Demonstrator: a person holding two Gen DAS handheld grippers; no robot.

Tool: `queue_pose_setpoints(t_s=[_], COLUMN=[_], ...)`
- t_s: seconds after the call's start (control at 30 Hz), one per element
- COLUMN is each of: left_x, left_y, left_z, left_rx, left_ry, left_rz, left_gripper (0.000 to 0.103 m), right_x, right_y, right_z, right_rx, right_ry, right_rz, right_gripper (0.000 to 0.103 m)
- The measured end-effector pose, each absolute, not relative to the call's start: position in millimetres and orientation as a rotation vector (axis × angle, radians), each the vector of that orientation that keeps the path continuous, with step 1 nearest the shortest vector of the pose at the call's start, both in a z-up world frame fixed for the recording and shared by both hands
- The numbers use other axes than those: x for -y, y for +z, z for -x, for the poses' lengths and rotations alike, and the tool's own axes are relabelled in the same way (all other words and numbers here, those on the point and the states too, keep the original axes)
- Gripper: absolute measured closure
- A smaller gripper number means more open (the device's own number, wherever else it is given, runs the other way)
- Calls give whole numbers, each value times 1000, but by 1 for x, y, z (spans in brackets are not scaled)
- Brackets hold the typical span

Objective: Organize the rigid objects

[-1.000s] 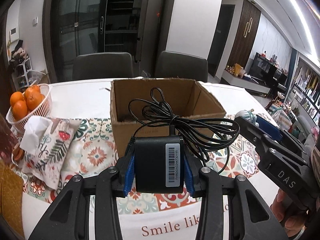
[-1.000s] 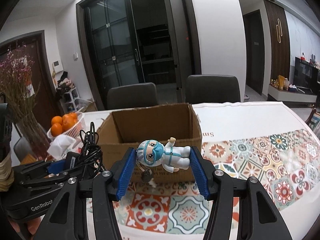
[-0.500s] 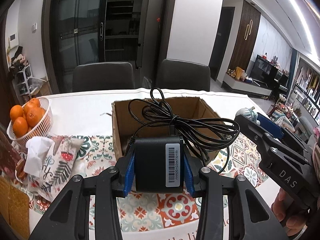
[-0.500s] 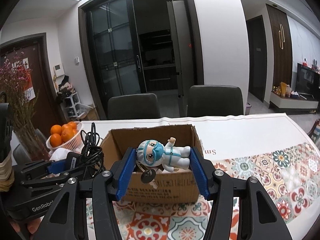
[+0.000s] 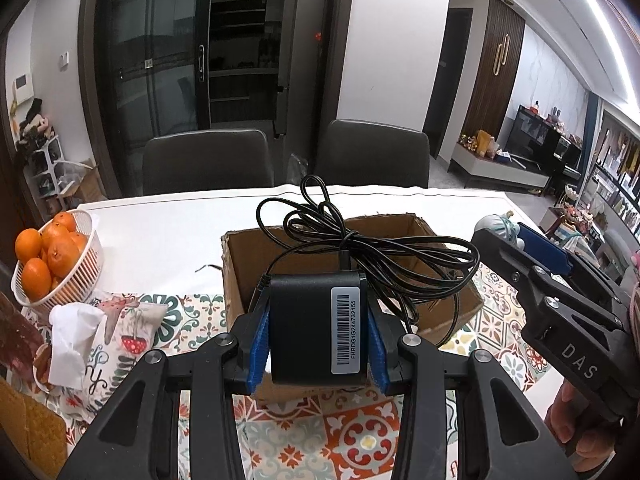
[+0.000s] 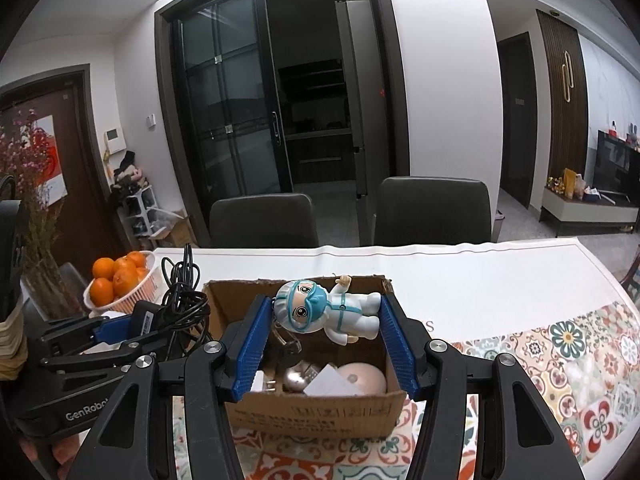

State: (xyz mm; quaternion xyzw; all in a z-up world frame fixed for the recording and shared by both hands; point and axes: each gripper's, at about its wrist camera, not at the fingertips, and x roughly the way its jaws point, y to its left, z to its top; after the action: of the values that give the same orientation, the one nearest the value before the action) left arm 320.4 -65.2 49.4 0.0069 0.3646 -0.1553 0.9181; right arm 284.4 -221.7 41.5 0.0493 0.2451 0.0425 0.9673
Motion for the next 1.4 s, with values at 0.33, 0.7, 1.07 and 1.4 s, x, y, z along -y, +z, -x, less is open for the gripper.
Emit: queue_pose_setpoints(t_s=[0.33,0.7,1.07,1.4], left_x=[76,87,87,77], left_y=[33,4,7,30], left_z=[-350,-374,-369,-333], left_rx=[-805,-889,-848,-777], left_ry=[-303,-289,-248,-242], left_rz=[-37,-52,-84,-74], left_gripper=[62,62,50,50], right_x=[229,232,234,229], right_y=[18,-6,-10,11], right_z=[-314,-335,-334,-302], right_rx=[-581,-666,-684,-632], right_ry=[93,78,69,62], right_rz=[-123,-120,-121,-99], right_gripper=[47,47,47,47])
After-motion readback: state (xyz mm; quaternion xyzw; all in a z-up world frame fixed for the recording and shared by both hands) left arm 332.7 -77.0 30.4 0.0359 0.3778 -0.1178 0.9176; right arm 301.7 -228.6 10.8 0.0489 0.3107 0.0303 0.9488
